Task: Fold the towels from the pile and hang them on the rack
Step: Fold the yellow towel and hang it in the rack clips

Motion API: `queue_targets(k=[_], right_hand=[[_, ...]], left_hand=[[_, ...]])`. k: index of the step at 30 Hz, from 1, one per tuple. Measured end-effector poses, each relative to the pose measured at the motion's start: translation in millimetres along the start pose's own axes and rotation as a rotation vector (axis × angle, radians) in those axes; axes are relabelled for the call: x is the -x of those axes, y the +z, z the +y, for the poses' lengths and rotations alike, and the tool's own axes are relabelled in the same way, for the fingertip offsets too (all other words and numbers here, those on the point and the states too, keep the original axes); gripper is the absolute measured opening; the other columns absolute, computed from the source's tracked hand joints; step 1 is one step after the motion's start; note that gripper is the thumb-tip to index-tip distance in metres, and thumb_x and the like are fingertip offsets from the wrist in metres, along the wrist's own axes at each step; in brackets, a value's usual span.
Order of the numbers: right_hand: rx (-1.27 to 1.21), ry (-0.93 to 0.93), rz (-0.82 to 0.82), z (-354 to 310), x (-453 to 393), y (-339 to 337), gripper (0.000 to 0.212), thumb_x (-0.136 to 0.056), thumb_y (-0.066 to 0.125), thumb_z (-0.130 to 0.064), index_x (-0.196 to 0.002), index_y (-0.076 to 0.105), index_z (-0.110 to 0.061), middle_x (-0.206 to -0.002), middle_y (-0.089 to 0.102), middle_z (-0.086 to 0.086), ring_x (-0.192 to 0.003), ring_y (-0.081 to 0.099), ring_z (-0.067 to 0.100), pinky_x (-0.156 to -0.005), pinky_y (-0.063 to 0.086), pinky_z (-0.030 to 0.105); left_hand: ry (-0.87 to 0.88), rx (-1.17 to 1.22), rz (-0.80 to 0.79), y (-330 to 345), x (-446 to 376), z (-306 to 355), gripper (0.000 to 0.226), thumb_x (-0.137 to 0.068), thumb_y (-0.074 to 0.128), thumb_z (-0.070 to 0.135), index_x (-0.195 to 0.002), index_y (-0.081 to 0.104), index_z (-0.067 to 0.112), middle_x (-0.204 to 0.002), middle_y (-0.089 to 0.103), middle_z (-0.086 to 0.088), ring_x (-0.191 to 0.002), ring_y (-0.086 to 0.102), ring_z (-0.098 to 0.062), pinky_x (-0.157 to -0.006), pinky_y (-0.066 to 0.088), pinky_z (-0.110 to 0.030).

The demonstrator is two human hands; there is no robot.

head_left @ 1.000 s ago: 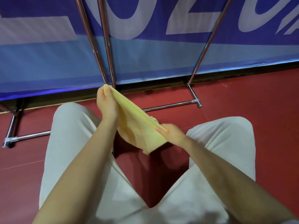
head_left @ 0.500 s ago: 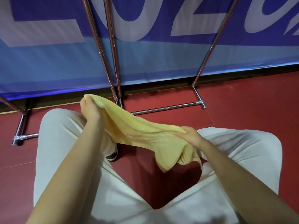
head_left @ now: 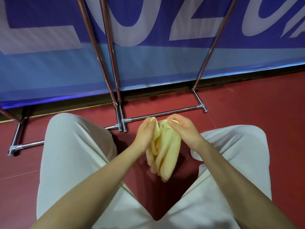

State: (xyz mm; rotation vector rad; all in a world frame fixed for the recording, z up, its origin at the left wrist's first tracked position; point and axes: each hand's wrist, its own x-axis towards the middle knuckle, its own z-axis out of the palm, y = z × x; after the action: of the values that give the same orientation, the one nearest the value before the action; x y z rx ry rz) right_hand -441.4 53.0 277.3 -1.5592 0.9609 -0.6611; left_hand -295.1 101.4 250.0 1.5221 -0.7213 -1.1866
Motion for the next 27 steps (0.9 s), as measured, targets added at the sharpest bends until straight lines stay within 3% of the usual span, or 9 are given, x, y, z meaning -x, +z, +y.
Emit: queue_targets(k=[2, 5, 8, 12, 16, 18, 20, 24, 27], right_hand=[[0.005, -0.013, 0.059, -0.9, -2.9, -0.2, 0.014, -0.096, 0.052, -0.006, -0.096, 0.065, -0.001, -0.09, 0.067, 0.0, -0.086, 0.06, 0.006, -0.082, 0.046, 0.021], [0.059, -0.018, 0.156, -0.3, -9.5, -1.7, 0.013, -0.095, 0.054, -0.01, -0.094, 0.065, -0.004, -0.093, 0.068, 0.003, -0.09, 0.061, 0.01, -0.086, 0.045, 0.026], [0.177, -0.024, 0.158, 3.0, -13.6, -3.8, 0.013, -0.095, 0.054, -0.012, -0.095, 0.065, -0.007, -0.094, 0.067, -0.001, -0.092, 0.059, 0.009, -0.083, 0.043, 0.02], [0.231, 0.013, 0.103, 11.3, -14.3, -5.4, 0.011, -0.095, 0.054, -0.016, -0.092, 0.064, -0.012, -0.087, 0.064, -0.008, -0.083, 0.056, 0.004, -0.078, 0.042, 0.021], [0.188, 0.105, 0.009, 16.3, -11.7, 2.5, 0.018, -0.095, 0.055, -0.026, -0.082, 0.059, -0.014, -0.065, 0.053, -0.004, -0.06, 0.047, 0.015, -0.058, 0.038, 0.033], [0.225, 0.145, -0.059, 17.2, -8.8, 10.1, 0.025, -0.096, 0.054, -0.032, -0.08, 0.058, -0.013, -0.055, 0.048, -0.009, -0.044, 0.043, 0.01, -0.042, 0.034, 0.027], [0.276, 0.163, -0.132, 21.0, -5.1, 19.5, 0.031, -0.097, 0.052, -0.033, -0.084, 0.058, -0.006, -0.053, 0.047, -0.01, -0.035, 0.042, 0.004, -0.036, 0.029, 0.015], [0.308, 0.128, -0.149, 34.0, -4.6, 24.1, 0.035, -0.097, 0.054, -0.034, -0.081, 0.058, -0.003, -0.067, 0.05, -0.001, -0.057, 0.045, 0.008, -0.057, 0.037, 0.028], [0.38, 0.139, -0.171, 43.4, -6.9, 20.1, 0.041, -0.097, 0.054, -0.032, -0.07, 0.051, -0.002, -0.065, 0.043, 0.0, -0.063, 0.039, 0.011, -0.061, 0.031, 0.033]], left_hand=[[0.02, -0.054, -0.028, 7.5, 3.8, 0.3, 0.03, -0.101, 0.043, 0.019, -0.072, 0.05, 0.022, -0.069, 0.049, 0.009, -0.068, 0.045, -0.009, -0.072, 0.039, -0.029], [0.043, -0.069, -0.051, 10.6, 3.2, 4.8, 0.026, -0.101, 0.044, 0.023, -0.078, 0.056, 0.023, -0.076, 0.056, 0.008, -0.074, 0.051, -0.009, -0.076, 0.043, -0.034], [0.067, -0.111, -0.071, 10.1, 3.8, 9.0, 0.021, -0.098, 0.05, 0.031, -0.085, 0.063, 0.02, -0.083, 0.062, 0.003, -0.08, 0.057, -0.013, -0.082, 0.049, -0.041], [0.073, -0.234, -0.09, -1.3, 0.4, 6.1, 0.026, -0.09, 0.066, 0.028, -0.068, 0.054, 0.021, -0.068, 0.056, 0.006, -0.067, 0.053, -0.012, -0.068, 0.043, -0.032], [0.052, -0.116, -0.018, -20.2, -4.1, 6.8, 0.017, -0.091, 0.065, 0.02, -0.076, 0.063, 0.012, -0.07, 0.061, 0.002, -0.07, 0.057, -0.015, -0.071, 0.045, -0.033], [0.081, -0.059, -0.007, -26.7, -3.2, 9.9, 0.022, -0.092, 0.064, 0.022, -0.083, 0.062, 0.002, -0.074, 0.059, -0.004, -0.072, 0.055, -0.017, -0.071, 0.044, -0.033], [0.115, -0.081, -0.001, -29.7, -0.4, 10.0, 0.022, -0.091, 0.064, 0.024, -0.076, 0.058, 0.008, -0.07, 0.054, -0.001, -0.069, 0.051, -0.013, -0.068, 0.042, -0.029], [0.156, -0.103, 0.123, -39.8, 1.2, 17.3, 0.018, -0.093, 0.062, 0.02, -0.075, 0.059, 0.019, -0.07, 0.057, 0.007, -0.065, 0.052, -0.005, -0.065, 0.042, -0.021], [0.164, -0.048, 0.293, -56.7, -8.0, 23.8, 0.012, -0.092, 0.063, 0.022, -0.08, 0.065, 0.02, -0.077, 0.062, 0.005, -0.072, 0.056, -0.009, -0.069, 0.045, -0.026]])
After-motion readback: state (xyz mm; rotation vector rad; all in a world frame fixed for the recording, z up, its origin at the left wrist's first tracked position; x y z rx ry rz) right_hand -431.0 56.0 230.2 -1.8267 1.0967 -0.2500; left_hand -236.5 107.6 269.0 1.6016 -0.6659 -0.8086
